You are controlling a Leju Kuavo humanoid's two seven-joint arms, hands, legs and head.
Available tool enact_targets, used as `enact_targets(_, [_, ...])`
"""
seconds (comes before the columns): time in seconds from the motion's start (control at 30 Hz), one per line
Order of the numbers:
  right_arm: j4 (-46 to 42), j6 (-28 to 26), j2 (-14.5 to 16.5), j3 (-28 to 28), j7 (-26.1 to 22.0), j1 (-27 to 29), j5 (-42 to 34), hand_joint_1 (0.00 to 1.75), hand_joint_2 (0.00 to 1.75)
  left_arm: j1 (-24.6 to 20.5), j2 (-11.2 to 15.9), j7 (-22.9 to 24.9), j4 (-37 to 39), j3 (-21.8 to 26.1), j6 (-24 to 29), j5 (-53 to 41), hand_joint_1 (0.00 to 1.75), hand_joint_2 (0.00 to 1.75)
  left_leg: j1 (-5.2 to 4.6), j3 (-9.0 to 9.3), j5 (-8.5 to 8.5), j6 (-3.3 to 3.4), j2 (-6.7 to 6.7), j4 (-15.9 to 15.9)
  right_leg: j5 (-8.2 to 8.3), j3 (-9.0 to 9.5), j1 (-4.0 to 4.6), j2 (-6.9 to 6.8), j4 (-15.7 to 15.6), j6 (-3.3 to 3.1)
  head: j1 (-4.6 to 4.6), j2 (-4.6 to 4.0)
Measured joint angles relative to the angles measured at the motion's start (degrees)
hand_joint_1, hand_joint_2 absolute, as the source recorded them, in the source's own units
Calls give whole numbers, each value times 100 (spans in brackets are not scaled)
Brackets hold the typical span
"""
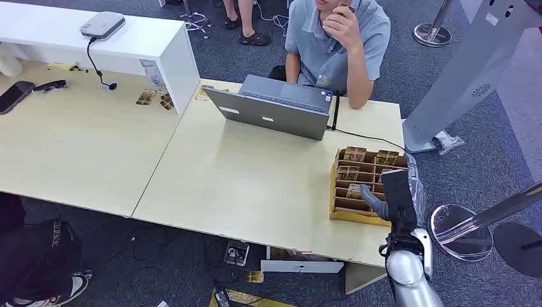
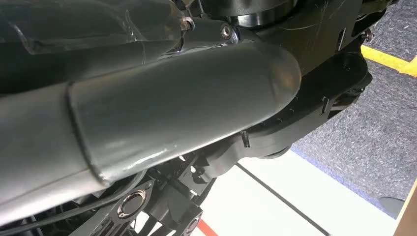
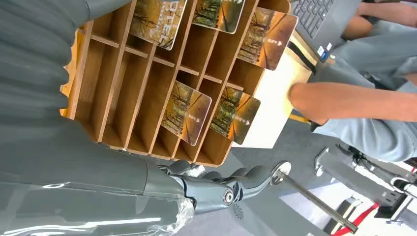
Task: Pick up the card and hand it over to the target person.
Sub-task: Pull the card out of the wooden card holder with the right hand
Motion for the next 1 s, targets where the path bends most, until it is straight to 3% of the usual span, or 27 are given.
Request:
enact_targets(0.13, [-20,20,4,-1,22,-14,7,0,175,2,6,8,3,8,-8,0,0,0,1,-3,-5,-3,5,6,-4,-3,1,3,8,-2,0,0])
enact_targets(0.33, [-104,319,-174,335,297,-307,755,0,175,-29,111,47,67,-44,-166,0,0,0,0,1,1,0,2,-2,0,0,0,3,0,-1,0,0])
enact_targets(0.63, [10,434,-159,424,304,-481,792,2,175,-48,174,63,120,-75,-268,0,0,0,1,4,2,-1,0,-4,1,4,1,0,-2,-2,0,0])
enact_targets(0.77, [354,485,-105,547,305,-606,777,169,175,-89,279,66,186,-154,-386,0,0,0,2,7,-2,-3,-1,-3,-3,9,2,-2,-1,-2,0,0])
enact_targets(0.8, [440,482,-85,562,305,-626,771,175,175,-94,299,73,203,-161,-414,0,0,0,1,9,0,-2,1,-5,-1,8,1,1,-3,-2,0,0])
enact_targets(1.0, [749,367,-65,586,388,-653,858,169,175,-138,342,85,298,-211,-496,0,0,0,4,15,4,-3,0,-13,3,16,4,-1,-11,-3,0,0])
